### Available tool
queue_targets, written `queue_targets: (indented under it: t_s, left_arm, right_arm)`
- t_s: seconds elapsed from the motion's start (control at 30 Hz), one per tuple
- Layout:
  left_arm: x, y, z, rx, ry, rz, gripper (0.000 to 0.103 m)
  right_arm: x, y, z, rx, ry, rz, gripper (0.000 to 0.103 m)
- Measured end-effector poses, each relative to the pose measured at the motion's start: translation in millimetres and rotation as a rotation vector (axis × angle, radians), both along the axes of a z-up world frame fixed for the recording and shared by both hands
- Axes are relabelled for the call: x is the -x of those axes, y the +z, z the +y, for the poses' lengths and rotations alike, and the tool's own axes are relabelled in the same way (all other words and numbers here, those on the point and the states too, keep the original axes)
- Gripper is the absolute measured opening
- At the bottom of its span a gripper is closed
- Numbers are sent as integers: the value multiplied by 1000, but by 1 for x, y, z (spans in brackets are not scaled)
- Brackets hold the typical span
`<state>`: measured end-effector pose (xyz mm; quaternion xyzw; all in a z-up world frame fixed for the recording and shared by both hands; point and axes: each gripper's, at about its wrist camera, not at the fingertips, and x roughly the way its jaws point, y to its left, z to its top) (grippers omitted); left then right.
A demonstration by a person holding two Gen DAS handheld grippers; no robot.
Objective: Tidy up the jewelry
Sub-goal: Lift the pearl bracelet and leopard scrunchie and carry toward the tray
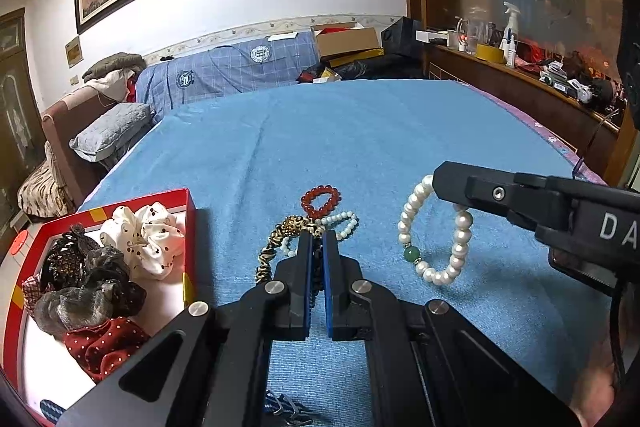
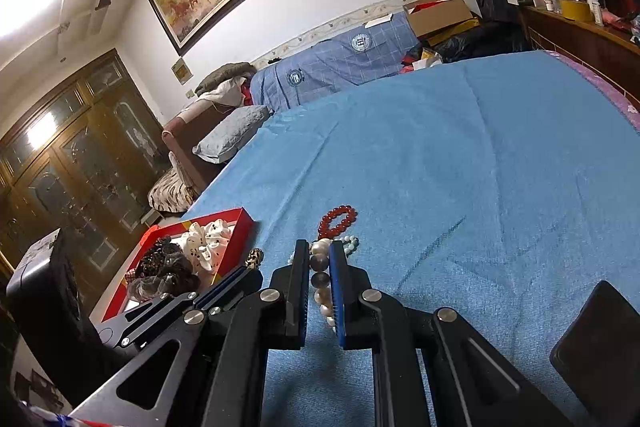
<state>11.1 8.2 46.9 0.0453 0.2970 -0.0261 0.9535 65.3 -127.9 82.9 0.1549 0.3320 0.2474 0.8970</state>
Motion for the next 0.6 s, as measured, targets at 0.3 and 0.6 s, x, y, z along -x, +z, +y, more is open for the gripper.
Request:
queue_targets:
  t_s: [0.3,0.6]
  left_arm:
    - [0,1,1,-6,8,-5,4]
    - [-1,1,1,-5,13,-8,4]
  right_arm:
    - [1,1,-1,-7,-2,-11,11]
    - [3,1,-1,-10,-2,-18,11]
